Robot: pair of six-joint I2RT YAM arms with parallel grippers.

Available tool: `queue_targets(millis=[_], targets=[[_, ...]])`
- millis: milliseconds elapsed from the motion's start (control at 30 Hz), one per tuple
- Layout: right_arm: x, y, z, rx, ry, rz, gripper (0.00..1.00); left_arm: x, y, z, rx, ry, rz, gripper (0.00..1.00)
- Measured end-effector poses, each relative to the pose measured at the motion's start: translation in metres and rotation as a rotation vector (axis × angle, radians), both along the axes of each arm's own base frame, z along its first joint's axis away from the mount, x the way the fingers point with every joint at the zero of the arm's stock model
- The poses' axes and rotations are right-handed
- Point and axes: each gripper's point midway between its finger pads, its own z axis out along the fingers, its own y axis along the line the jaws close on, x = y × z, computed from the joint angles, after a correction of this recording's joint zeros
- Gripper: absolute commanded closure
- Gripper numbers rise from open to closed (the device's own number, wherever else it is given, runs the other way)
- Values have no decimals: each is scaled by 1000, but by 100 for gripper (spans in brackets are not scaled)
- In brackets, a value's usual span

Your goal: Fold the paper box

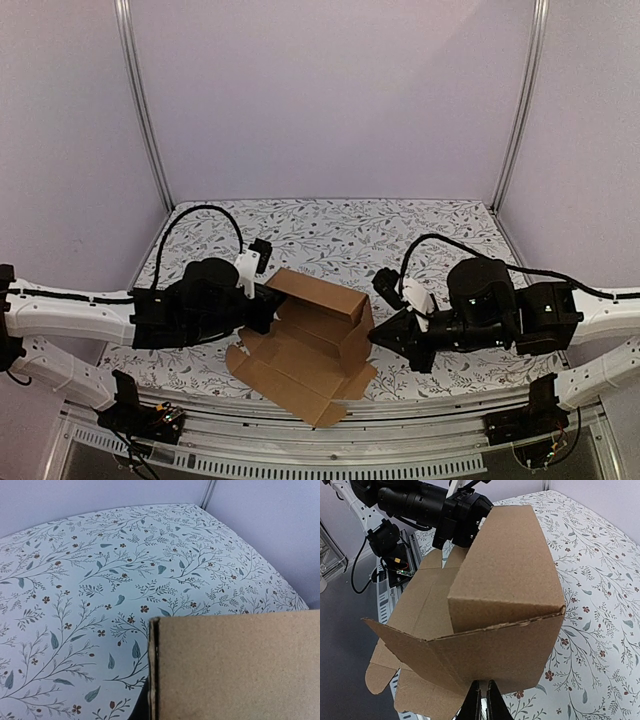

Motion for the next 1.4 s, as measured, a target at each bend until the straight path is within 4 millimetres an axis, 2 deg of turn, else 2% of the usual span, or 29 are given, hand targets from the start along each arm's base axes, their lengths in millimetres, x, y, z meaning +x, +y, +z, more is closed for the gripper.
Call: queue_targets(millis=[133,333,500,700,933,1400], targets=[[2,6,0,3,-3,-2,90,1,0,-2,2,5,7,100],[10,14,-6,-15,-18,-42,77,5,2,-5,18,20,45,100],[17,17,-12,-36,-42,-79,61,9,7,-13,49,39,88,100],[32,19,-15,-63,-93,-162,54,12,13,-22,78,69,136,100],[54,20,-21,-104,-153,-274,52,13,17,-28,83,93,174,100],[85,27,-37,-127,-201,-473,51,16,25,-35,79,130,255,100]])
